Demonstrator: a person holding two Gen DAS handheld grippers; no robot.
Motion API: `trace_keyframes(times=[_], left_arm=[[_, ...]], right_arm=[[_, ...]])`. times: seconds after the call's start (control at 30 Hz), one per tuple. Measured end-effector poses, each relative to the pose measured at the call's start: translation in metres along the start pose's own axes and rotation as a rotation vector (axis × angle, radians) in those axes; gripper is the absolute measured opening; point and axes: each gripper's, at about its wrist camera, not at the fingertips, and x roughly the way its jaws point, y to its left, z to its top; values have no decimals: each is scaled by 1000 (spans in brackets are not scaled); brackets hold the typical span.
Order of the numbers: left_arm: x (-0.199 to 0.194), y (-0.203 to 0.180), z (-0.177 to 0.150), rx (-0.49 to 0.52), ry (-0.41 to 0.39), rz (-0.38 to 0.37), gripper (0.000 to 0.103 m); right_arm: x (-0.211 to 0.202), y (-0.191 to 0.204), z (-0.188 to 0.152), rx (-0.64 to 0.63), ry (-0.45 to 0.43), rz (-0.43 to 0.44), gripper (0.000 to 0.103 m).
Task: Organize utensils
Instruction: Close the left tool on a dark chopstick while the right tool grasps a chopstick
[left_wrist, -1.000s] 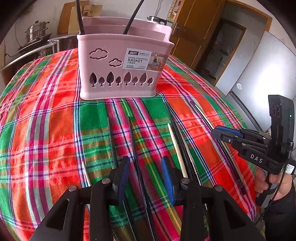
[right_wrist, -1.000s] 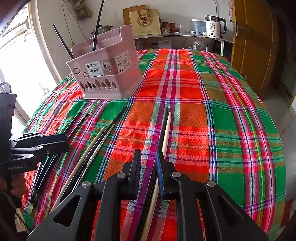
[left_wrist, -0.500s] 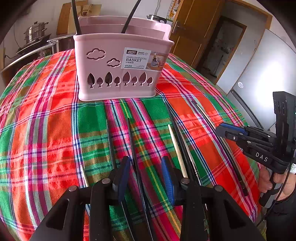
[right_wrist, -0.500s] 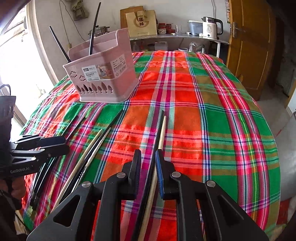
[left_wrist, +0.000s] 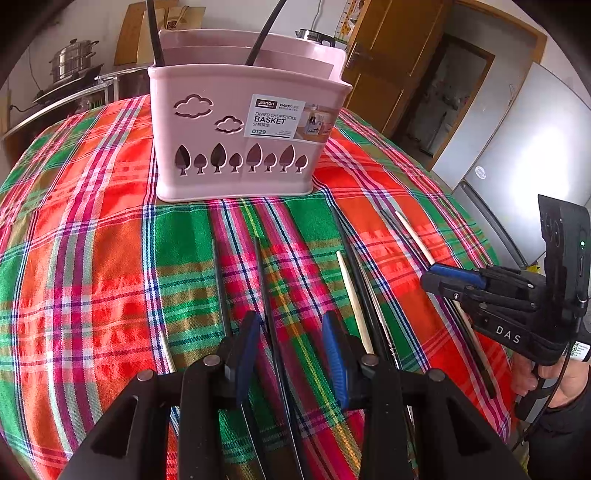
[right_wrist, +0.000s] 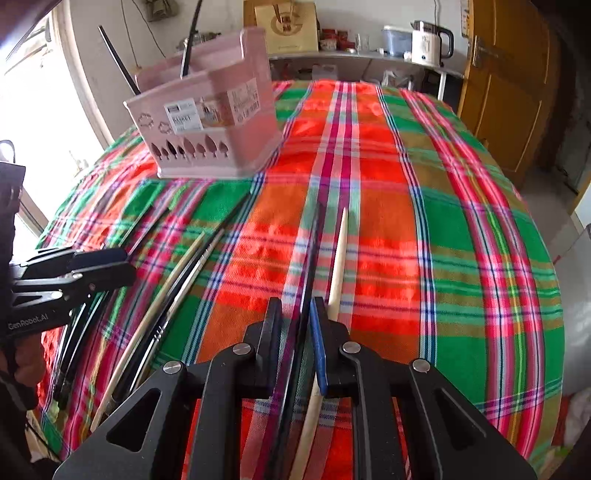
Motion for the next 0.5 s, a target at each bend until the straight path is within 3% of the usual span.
trace_keyframes(times=[0.5], left_arm=[[15,-6,19,43,48,65,25]], right_arm=[[23,1,33,-33,41,-42,16]])
